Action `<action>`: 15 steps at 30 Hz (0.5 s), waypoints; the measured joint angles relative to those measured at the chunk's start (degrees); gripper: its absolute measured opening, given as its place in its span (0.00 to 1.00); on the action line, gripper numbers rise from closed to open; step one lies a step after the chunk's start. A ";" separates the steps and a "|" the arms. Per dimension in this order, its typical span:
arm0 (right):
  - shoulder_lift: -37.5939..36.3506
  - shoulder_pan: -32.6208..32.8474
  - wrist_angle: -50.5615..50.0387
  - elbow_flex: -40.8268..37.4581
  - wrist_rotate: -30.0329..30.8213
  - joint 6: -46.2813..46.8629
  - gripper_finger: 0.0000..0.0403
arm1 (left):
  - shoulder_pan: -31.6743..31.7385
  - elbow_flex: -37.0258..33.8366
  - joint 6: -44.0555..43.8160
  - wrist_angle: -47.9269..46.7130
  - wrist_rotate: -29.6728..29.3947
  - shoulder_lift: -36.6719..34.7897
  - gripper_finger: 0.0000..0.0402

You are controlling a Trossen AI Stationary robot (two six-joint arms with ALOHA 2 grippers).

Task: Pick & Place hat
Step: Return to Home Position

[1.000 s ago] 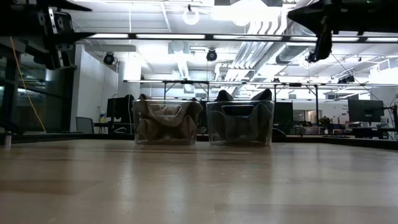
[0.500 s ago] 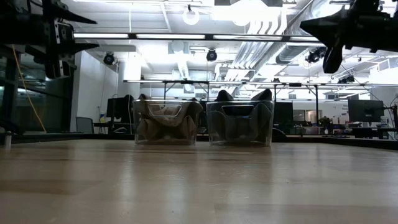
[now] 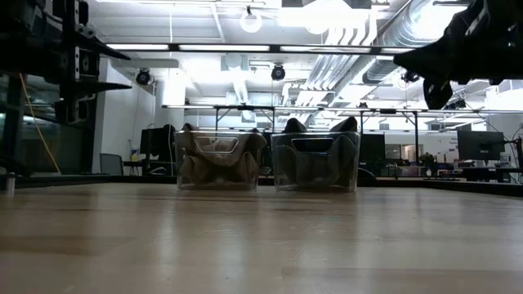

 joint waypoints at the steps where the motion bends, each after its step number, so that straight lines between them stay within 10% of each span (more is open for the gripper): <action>1: 0.01 0.00 -0.87 0.00 0.10 -2.06 0.00 | 0.00 0.01 2.10 -0.20 -0.05 0.00 0.44; 15: 0.02 0.00 -3.70 -0.02 -2.18 -13.14 0.00 | -0.02 0.32 16.61 -12.10 -3.17 0.04 0.44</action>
